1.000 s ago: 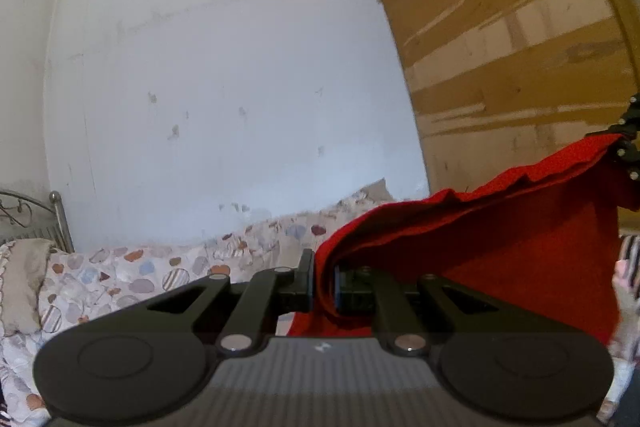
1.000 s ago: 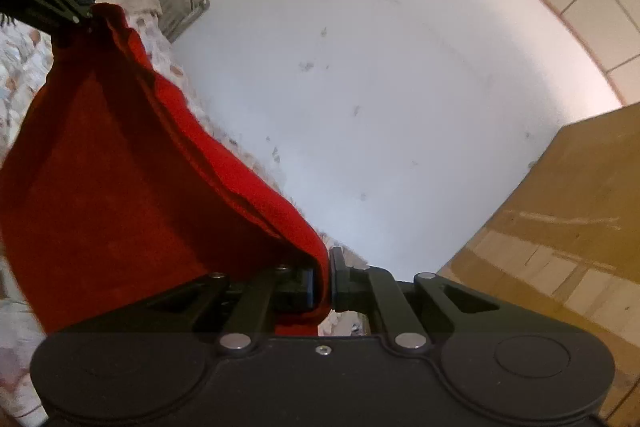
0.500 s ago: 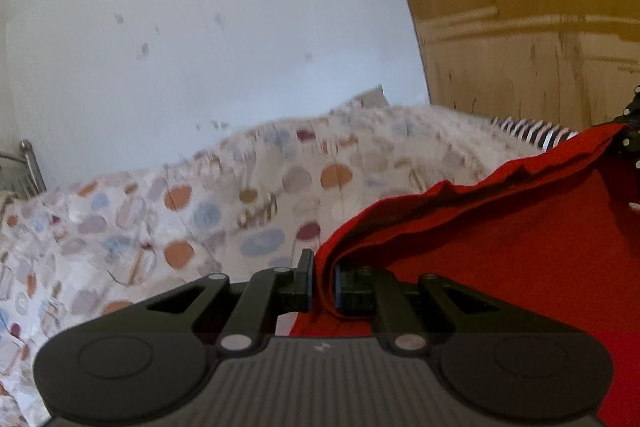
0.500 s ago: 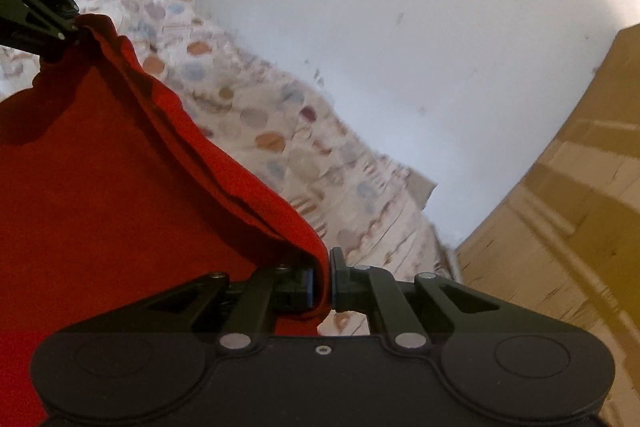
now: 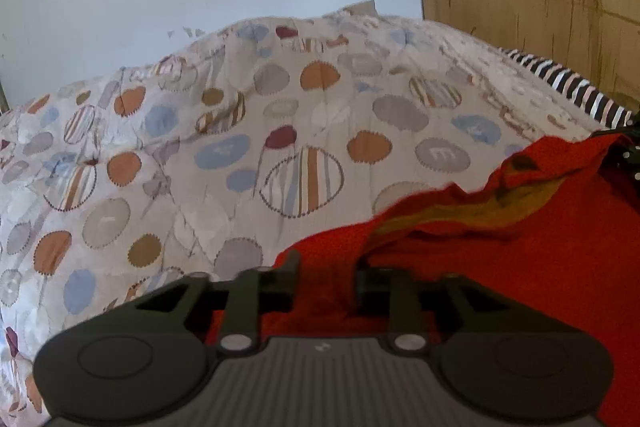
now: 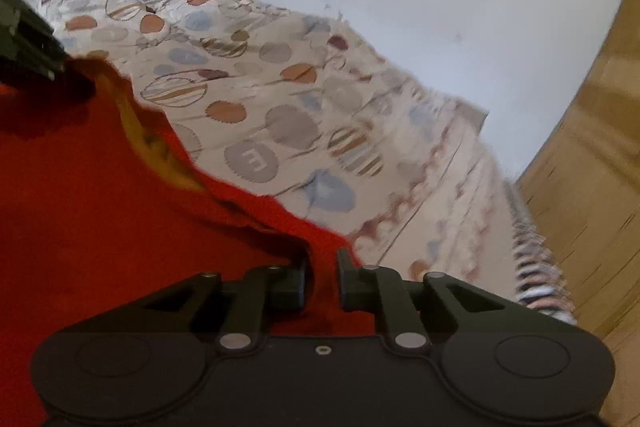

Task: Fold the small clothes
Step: 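Lower the hem onto the sweater body and open both tools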

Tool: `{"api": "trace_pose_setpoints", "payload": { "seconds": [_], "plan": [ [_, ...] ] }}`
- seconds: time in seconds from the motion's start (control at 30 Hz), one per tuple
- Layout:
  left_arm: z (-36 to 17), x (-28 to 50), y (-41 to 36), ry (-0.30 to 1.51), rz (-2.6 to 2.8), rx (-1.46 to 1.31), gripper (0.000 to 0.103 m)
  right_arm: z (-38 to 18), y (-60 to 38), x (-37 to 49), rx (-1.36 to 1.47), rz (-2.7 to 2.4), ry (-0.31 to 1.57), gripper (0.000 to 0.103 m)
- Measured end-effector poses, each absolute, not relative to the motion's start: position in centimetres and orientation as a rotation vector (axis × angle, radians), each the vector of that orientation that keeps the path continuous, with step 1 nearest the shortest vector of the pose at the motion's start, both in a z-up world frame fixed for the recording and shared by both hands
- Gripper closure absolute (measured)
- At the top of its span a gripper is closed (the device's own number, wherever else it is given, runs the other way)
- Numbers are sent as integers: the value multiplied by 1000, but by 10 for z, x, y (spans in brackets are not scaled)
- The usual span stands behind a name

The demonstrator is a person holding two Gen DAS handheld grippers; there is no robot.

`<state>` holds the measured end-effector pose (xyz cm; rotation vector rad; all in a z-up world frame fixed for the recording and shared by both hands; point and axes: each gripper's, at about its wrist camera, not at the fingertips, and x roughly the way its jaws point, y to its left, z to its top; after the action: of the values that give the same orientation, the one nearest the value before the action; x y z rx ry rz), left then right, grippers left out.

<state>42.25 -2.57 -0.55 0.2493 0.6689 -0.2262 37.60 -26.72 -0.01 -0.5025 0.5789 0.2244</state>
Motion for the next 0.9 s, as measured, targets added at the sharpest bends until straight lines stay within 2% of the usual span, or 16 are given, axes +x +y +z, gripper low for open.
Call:
{"api": "trace_pose_setpoints", "payload": {
  "seconds": [0.1,0.23,0.27,0.3,0.43,0.53,0.63,0.8,0.9],
  "plan": [
    [-1,426,-18,683,-228,234,50,-1,-272,382,-443,238,598,78],
    [7,437,2,753,-243,143,26,3,-277,385,-415,229,602,57],
    [8,441,8,778,-248,114,23,4,-279,386,-402,225,607,51],
    [9,447,15,816,-256,79,18,5,-282,389,-381,220,615,49],
    [12,464,43,919,-278,-68,17,6,-300,403,-224,233,695,49],
    [19,468,61,935,-319,-148,15,4,-312,412,-133,230,733,41],
    [30,469,76,942,-363,-189,9,1,-321,419,-65,221,762,41],
    [50,465,109,862,-295,-268,8,-2,-323,424,-51,212,787,40],
    [56,456,117,801,-280,-282,4,2,-323,427,-47,219,791,36]
  ]
}}
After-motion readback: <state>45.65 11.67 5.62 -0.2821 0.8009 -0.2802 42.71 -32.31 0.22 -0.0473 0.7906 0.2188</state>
